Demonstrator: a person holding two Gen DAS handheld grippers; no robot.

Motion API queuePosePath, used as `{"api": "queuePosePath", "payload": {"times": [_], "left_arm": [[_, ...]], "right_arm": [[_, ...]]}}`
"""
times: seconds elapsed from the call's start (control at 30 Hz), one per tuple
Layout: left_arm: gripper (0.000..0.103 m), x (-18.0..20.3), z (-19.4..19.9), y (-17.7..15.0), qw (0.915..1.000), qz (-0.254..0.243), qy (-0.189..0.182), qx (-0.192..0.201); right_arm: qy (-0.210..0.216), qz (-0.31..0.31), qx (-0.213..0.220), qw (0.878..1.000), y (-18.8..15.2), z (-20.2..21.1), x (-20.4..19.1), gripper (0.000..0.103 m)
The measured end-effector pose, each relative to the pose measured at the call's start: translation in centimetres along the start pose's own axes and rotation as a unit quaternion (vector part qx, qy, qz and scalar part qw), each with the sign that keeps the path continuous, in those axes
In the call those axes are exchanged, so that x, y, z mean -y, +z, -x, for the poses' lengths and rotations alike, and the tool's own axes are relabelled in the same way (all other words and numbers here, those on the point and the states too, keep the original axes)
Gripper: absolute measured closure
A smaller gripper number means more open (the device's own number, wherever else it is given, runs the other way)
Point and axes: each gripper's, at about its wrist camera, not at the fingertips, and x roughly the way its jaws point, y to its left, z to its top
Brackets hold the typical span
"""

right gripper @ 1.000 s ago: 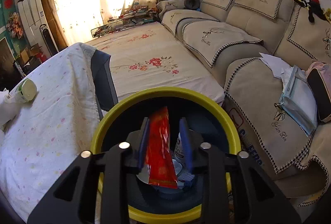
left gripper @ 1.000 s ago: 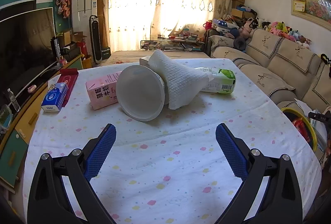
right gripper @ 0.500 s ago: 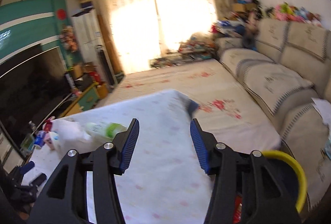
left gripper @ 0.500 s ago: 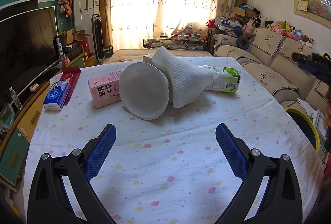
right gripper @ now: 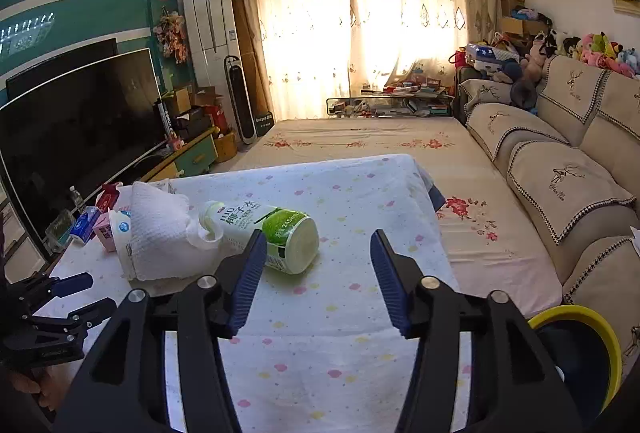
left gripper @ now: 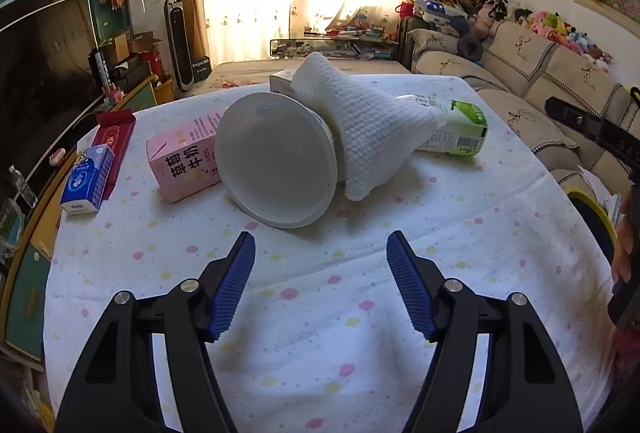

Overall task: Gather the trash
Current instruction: 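Grasp the white yogurt cup by its rim with the left tool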

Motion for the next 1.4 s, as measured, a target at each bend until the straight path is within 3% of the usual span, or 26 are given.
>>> {"api": "queuePosePath", "payload": {"times": [0.37,0.7,0.8,0.9,0.97,1.2,1.4], "left_arm": [[0.063,0.4,-3.6,1.8,0.9968,-0.072,0.026,-0.023],[0.064,1.0,-5.2,2.9,0.9955,-0.088,0.026,-0.024],[0.071,1.2,-5.5,3.2,0.995,-0.093,0.027,-0.025],[0.089,1.4,-5.8,3.3,0.9943,-0.097,0.032,-0.03],[0.093,1.3,-5.6,3.1,0.994,-0.099,0.035,-0.032],[0.097,1.3,-1.9,1.9,0.9938,-0.102,0.039,-0.021],[0.097,1.9,4.6,0.2,0.9955,-0.089,0.031,0.012]], "right_arm": [[0.01,-0.015,-0.006,1.0,-0.2,-0.2,0.3,0.045],[0.01,-0.021,-0.011,1.0,-0.3,-0.4,0.5,0.045],[0.009,-0.021,-0.011,1.0,-0.3,-0.4,0.6,0.045],[0.007,-0.023,-0.012,1.0,-0.3,-0.5,0.8,0.045],[0.006,-0.025,-0.014,1.0,-0.3,-0.7,0.9,0.045],[0.007,-0.032,-0.014,0.999,-0.2,-0.7,1.3,0.045],[0.013,-0.037,-0.003,0.999,-0.1,0.0,1.5,0.045]]}}
